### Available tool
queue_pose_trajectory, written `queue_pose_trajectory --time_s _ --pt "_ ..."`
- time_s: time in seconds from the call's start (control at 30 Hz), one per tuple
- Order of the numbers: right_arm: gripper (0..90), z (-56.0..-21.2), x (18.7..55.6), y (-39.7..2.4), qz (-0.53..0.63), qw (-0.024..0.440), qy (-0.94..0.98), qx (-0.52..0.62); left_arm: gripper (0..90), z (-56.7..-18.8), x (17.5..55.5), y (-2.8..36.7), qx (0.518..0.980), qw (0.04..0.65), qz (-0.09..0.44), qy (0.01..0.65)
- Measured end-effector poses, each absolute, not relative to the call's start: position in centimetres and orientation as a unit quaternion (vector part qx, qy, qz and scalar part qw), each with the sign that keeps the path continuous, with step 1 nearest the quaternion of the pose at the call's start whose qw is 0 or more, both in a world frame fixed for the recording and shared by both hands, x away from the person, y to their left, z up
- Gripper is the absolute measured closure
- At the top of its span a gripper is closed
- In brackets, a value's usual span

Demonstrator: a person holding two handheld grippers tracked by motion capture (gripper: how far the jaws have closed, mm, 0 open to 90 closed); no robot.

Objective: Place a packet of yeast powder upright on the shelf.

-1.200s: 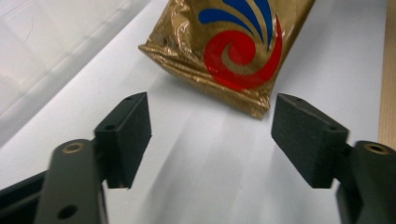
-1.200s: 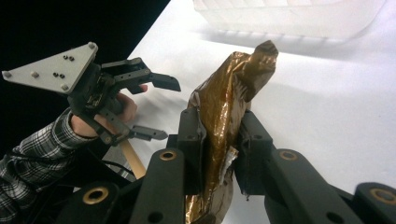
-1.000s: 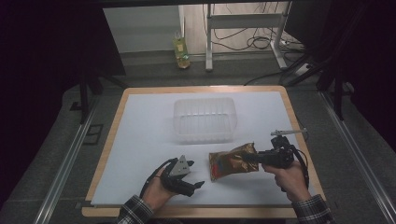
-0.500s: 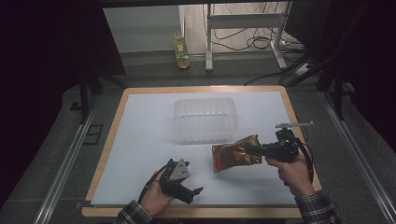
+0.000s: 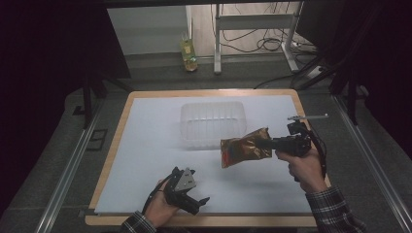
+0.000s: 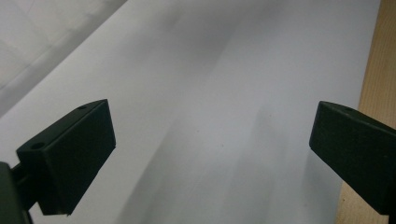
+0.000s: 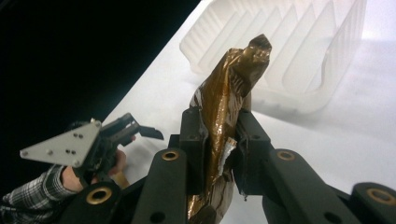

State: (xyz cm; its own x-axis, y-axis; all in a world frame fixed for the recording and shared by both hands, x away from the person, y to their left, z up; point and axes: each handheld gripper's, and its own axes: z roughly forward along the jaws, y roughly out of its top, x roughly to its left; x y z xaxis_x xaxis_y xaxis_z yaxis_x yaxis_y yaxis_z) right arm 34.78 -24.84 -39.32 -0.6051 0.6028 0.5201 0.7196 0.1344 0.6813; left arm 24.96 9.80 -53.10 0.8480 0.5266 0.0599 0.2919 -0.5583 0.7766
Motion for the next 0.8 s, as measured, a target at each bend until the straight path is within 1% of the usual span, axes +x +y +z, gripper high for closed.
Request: queue_pose_trajectory --time_s 0.33,0.8 --pt "75.8 -37.6 36.7 -23.9 -0.483 0.039 -0.753 -0.446 0.0 -53.2 25.1 9.8 0.873 0.402 0.147 0.234" --pt "75.8 -36.1 39.7 -23.5 -0.476 0.010 -0.750 -0.458 0.0 -53.2 25.2 10.0 0.870 0.406 0.147 0.240"
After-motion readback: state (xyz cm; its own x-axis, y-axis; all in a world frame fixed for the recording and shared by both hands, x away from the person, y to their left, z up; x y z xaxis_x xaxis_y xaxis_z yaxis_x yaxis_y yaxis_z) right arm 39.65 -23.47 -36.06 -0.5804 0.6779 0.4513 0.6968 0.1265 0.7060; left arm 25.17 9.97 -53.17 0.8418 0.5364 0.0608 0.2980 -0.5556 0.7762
